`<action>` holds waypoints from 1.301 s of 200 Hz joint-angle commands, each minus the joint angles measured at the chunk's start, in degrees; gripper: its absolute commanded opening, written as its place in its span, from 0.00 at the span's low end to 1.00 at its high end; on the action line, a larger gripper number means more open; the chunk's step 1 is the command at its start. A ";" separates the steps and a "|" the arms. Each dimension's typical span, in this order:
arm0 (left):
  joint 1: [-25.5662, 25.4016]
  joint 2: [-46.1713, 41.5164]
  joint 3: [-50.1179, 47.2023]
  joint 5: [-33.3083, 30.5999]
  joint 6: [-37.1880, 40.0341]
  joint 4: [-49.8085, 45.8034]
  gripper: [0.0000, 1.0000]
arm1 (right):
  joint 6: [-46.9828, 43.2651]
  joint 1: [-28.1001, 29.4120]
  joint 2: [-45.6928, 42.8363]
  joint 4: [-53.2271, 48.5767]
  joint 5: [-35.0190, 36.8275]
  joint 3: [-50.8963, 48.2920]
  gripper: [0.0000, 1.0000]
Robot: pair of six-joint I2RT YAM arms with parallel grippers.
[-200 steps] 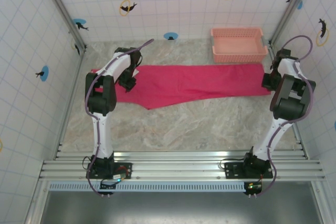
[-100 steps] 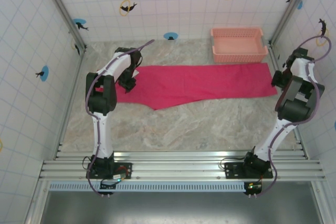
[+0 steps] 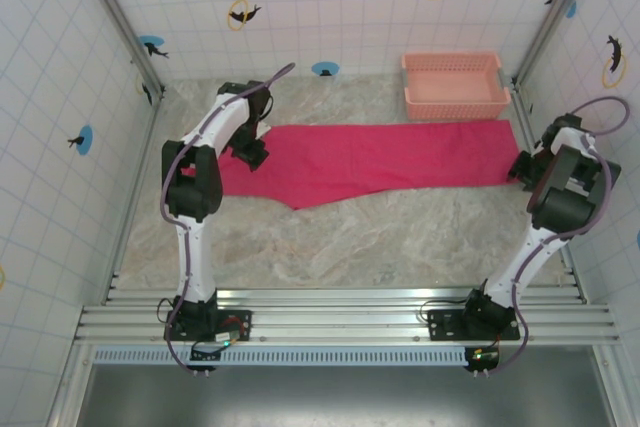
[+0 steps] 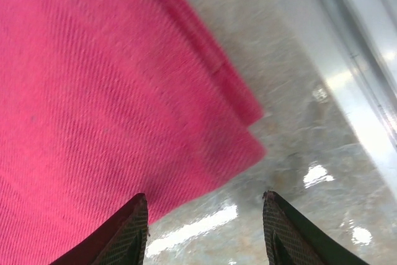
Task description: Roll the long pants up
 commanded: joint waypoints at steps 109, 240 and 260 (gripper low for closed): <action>-6.19 5.97 13.01 8.67 -3.57 -6.32 0.96 | 11.68 1.85 10.75 9.38 -2.85 5.11 0.18; -19.50 17.95 18.49 30.08 -29.46 5.55 0.97 | 12.04 5.86 -10.25 15.96 -9.81 1.99 0.00; -21.79 19.33 18.77 32.14 -32.26 5.52 0.97 | 10.44 5.23 -11.89 14.72 -12.03 3.08 0.00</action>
